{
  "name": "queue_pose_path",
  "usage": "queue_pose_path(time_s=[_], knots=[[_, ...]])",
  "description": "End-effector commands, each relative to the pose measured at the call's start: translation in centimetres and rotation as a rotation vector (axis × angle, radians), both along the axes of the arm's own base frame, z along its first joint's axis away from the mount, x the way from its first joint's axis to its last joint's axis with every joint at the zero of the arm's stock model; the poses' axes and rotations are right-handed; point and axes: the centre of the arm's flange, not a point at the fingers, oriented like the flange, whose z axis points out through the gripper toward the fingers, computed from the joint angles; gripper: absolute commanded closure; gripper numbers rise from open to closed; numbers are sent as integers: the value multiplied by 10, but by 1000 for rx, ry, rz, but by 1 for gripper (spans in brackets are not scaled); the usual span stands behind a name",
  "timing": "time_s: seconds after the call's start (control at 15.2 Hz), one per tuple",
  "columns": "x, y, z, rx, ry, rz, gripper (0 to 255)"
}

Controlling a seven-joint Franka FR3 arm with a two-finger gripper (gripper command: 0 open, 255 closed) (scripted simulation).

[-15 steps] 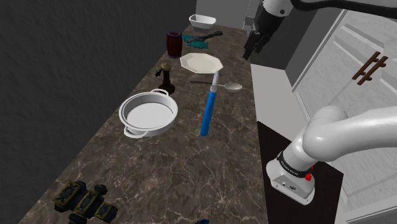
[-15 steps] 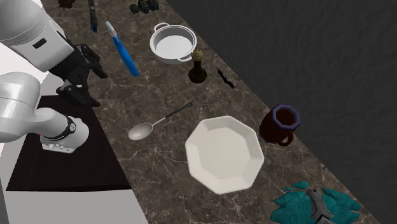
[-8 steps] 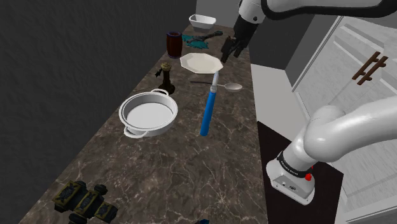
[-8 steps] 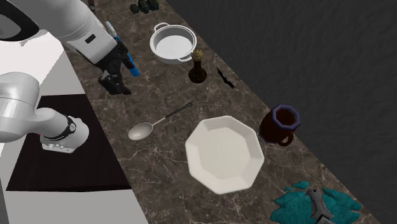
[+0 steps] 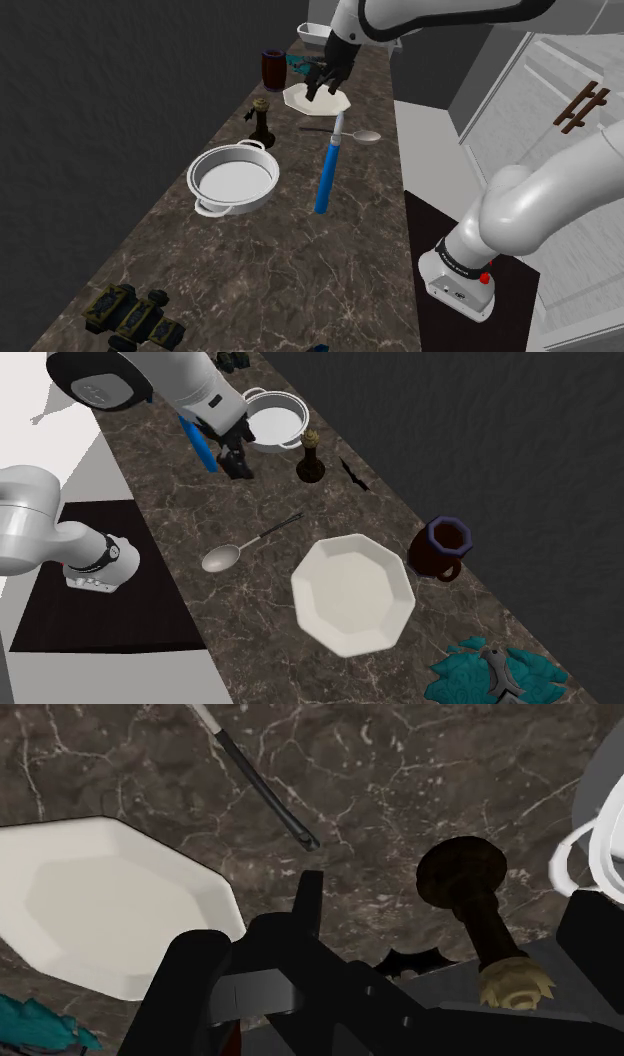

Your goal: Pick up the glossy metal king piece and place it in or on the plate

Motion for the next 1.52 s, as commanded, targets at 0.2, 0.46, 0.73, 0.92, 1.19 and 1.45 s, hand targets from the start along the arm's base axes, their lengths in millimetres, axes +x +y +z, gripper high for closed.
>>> queue_pose_path(time_s=[0.2,0.46,0.73,0.92,1.19,1.45], knots=[[45,35,-14,43,-26,5,0],[82,63,-24,77,-46,10,0],[103,79,-33,95,-57,12,0],[107,82,-48,95,-57,12,0],[113,85,-66,95,-57,12,0],[113,85,-66,95,-57,12,0]])
